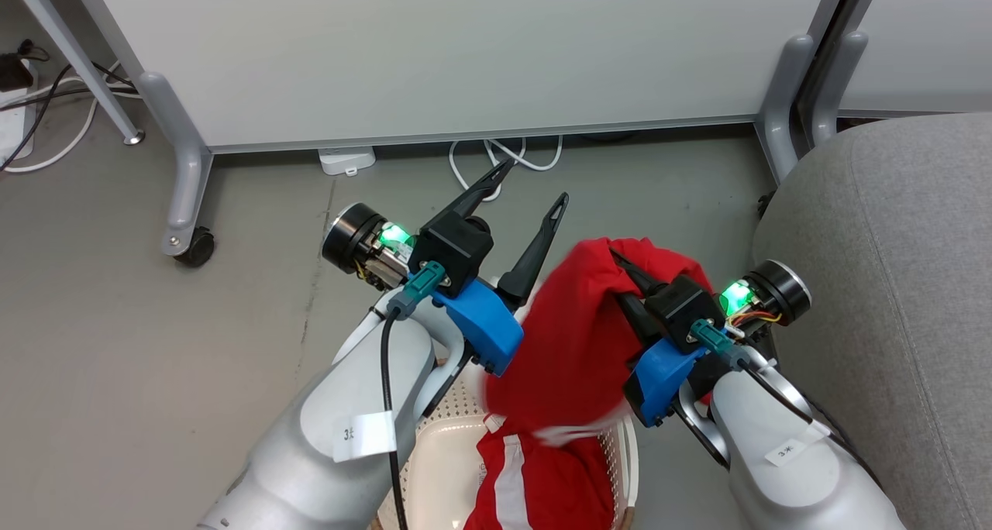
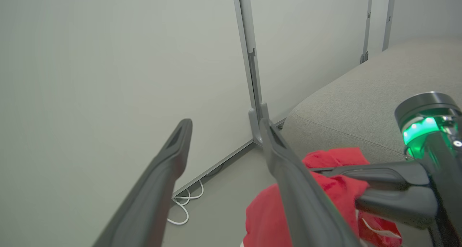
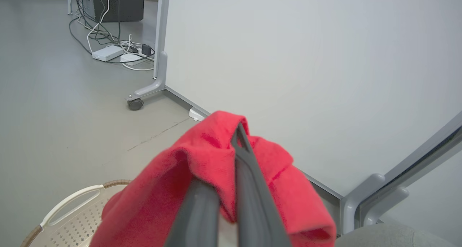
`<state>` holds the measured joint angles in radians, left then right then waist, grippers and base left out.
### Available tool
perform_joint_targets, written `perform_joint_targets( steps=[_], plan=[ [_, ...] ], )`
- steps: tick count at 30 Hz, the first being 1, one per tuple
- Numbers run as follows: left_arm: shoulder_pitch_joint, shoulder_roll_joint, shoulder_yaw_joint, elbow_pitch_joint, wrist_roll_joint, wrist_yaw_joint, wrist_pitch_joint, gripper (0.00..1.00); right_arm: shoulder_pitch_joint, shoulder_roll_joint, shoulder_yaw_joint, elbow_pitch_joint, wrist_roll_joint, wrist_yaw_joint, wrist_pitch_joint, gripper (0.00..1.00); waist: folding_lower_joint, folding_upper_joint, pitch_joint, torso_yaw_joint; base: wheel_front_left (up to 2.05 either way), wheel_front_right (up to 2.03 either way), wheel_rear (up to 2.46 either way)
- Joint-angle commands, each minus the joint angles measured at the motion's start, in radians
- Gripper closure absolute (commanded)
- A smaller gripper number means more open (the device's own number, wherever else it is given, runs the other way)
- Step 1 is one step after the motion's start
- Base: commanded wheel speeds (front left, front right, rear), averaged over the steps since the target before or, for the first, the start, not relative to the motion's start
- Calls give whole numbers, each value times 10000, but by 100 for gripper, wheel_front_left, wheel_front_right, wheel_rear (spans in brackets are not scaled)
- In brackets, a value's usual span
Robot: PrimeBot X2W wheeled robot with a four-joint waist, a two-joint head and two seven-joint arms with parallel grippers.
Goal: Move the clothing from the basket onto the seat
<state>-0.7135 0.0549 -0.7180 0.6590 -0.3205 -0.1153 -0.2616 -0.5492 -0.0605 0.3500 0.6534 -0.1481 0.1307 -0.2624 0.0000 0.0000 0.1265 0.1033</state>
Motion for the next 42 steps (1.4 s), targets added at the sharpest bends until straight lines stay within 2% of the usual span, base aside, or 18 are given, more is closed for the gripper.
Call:
perform_joint_targets(
  steps=[1,21,42],
  plan=[
    [83,-19,75,-29,70,34,-52,0,97,25,-1,-89,38,1,-38,100,0,0,8,-8,0,0,0],
    [-142,11,288,-60,310,-2,-52,0,-121,-37,-368,-491,313,1,-38,100,0,0,577,-546,0,0,0],
    [-459,132,142,-14,484,-94,-50,0,486,-181,-1913,-1923,540,1,-38,100,0,0,1469,-2192,0,0,0]
  ],
)
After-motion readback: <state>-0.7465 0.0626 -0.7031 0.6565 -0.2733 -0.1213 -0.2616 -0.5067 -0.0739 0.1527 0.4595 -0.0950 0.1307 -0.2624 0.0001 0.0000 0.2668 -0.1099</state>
